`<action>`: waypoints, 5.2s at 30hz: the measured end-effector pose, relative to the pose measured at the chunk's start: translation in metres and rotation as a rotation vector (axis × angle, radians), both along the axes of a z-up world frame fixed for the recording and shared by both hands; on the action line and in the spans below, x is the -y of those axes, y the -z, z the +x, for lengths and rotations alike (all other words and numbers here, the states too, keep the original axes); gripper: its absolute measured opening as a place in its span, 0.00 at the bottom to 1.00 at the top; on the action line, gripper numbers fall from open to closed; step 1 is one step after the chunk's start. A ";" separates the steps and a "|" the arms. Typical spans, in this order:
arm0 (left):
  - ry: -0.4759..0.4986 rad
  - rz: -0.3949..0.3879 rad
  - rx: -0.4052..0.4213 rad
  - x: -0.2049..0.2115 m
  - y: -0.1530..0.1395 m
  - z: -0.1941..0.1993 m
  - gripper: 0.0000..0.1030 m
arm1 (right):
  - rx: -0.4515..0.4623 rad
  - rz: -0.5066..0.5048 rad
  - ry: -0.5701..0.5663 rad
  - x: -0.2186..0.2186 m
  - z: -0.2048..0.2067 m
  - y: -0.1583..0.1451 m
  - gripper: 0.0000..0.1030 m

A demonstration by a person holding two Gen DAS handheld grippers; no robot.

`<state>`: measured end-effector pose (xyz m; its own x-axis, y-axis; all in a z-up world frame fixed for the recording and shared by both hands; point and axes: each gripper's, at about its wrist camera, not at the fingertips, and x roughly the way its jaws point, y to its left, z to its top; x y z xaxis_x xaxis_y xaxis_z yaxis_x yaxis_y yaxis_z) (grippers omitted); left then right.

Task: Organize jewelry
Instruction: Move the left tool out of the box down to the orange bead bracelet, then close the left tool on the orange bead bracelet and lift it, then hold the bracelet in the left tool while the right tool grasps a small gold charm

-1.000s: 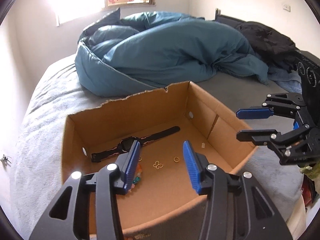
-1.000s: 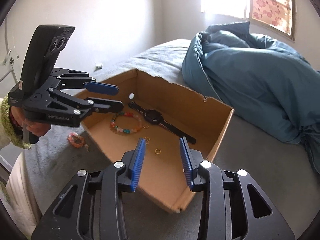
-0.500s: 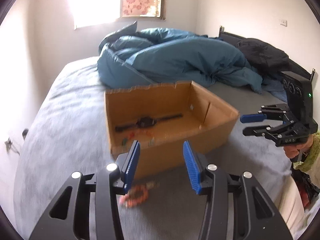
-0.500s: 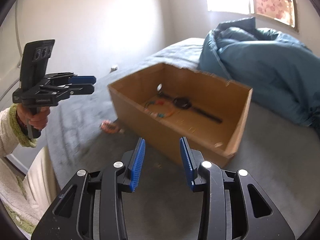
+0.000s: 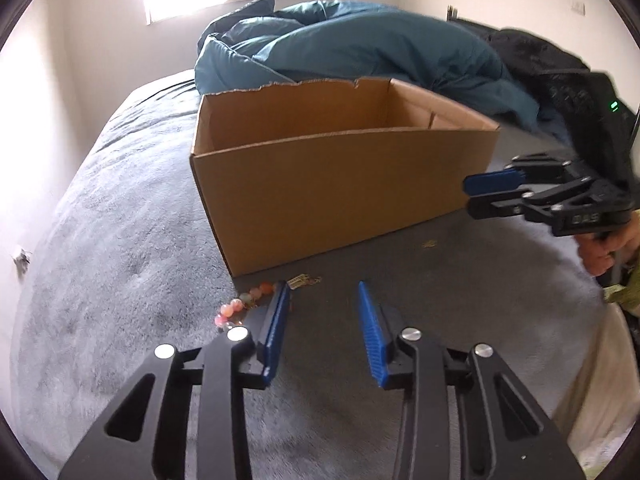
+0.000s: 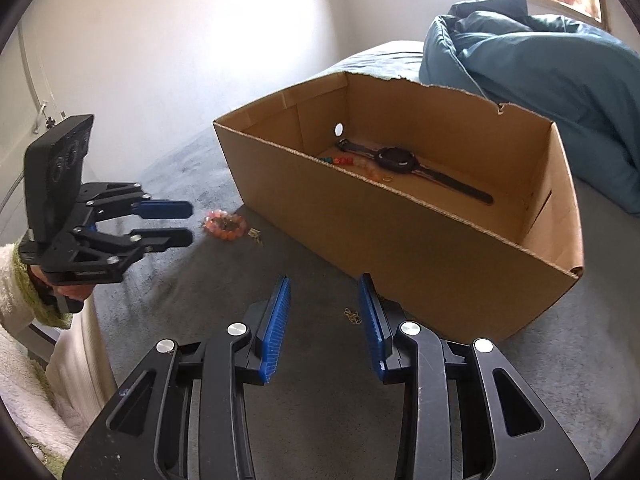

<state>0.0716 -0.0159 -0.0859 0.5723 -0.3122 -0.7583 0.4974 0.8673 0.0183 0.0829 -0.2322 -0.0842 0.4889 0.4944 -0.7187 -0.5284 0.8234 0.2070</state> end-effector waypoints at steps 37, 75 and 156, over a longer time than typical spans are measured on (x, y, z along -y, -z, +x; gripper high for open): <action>-0.021 0.107 -0.060 -0.004 0.024 0.023 0.23 | -0.017 0.031 0.031 0.014 -0.012 0.001 0.32; -0.177 -0.083 -0.042 -0.054 -0.003 -0.004 0.31 | -0.042 -0.016 0.050 0.026 -0.011 0.022 0.33; -0.073 0.066 -0.052 -0.031 0.050 0.039 0.09 | -0.006 -0.205 -0.155 -0.035 0.020 0.068 0.02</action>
<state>0.1103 0.0155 -0.1359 0.5508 -0.2193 -0.8053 0.4343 0.8992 0.0522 0.1025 -0.1974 -0.1522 0.4139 0.4071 -0.8142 -0.6508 0.7577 0.0480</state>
